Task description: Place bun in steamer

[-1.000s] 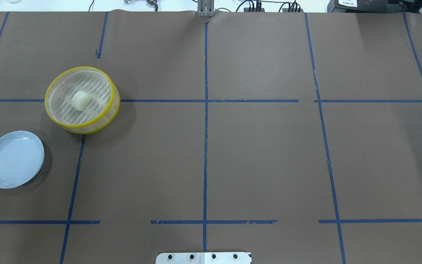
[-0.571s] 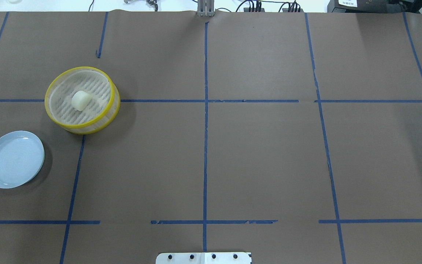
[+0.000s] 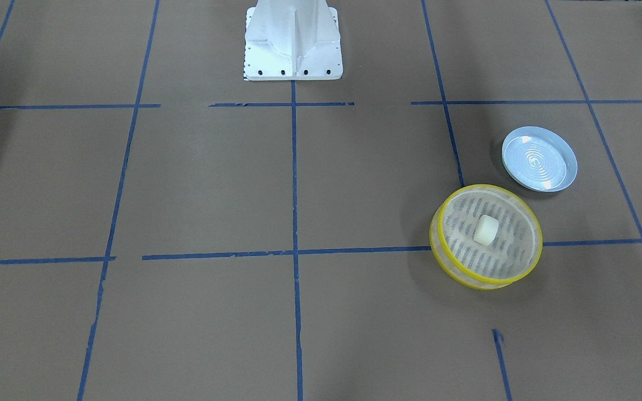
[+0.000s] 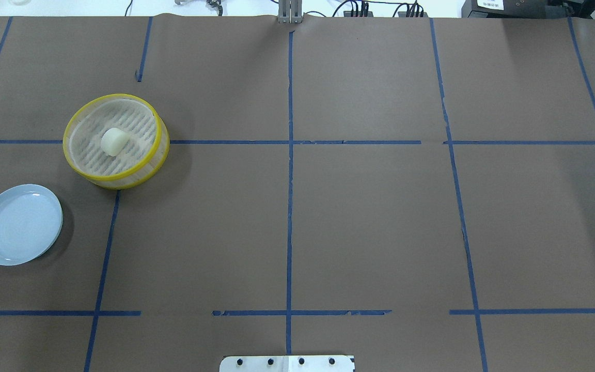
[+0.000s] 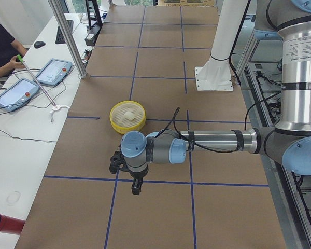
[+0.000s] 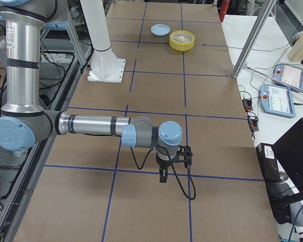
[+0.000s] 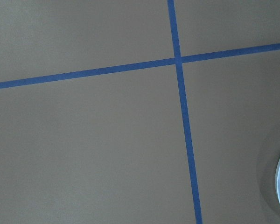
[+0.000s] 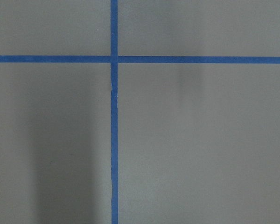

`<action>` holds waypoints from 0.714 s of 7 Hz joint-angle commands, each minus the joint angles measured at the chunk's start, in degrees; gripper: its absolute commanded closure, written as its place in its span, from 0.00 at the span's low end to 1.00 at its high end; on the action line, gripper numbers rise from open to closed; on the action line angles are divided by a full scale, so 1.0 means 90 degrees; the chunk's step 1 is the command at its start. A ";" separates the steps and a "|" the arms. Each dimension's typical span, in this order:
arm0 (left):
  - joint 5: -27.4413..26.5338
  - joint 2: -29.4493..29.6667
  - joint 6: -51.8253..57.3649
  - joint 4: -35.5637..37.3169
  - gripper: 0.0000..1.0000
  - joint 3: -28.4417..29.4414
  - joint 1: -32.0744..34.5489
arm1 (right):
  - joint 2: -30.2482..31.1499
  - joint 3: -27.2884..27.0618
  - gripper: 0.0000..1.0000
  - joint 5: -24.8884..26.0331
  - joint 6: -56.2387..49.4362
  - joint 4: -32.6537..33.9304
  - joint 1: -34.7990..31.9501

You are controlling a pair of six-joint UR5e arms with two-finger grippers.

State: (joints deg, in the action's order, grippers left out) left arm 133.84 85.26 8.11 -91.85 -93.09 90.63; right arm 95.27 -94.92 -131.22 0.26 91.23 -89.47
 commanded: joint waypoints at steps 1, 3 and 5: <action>-0.0008 0.0000 0.0016 -0.0010 0.00 -0.0008 0.0009 | 0.0000 0.0000 0.00 0.0000 0.0000 0.0000 0.0000; -0.0008 0.0029 0.0017 -0.0010 0.00 0.0001 0.0018 | 0.0000 0.0000 0.00 0.0000 0.0000 0.0000 0.0000; -0.0008 0.0058 0.0026 -0.0010 0.00 0.0001 0.0047 | 0.0000 0.0000 0.00 0.0000 0.0000 0.0000 0.0009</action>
State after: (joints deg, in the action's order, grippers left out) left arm 133.77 85.63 8.28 -91.93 -93.09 90.90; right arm 95.27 -94.92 -131.22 0.26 91.23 -89.44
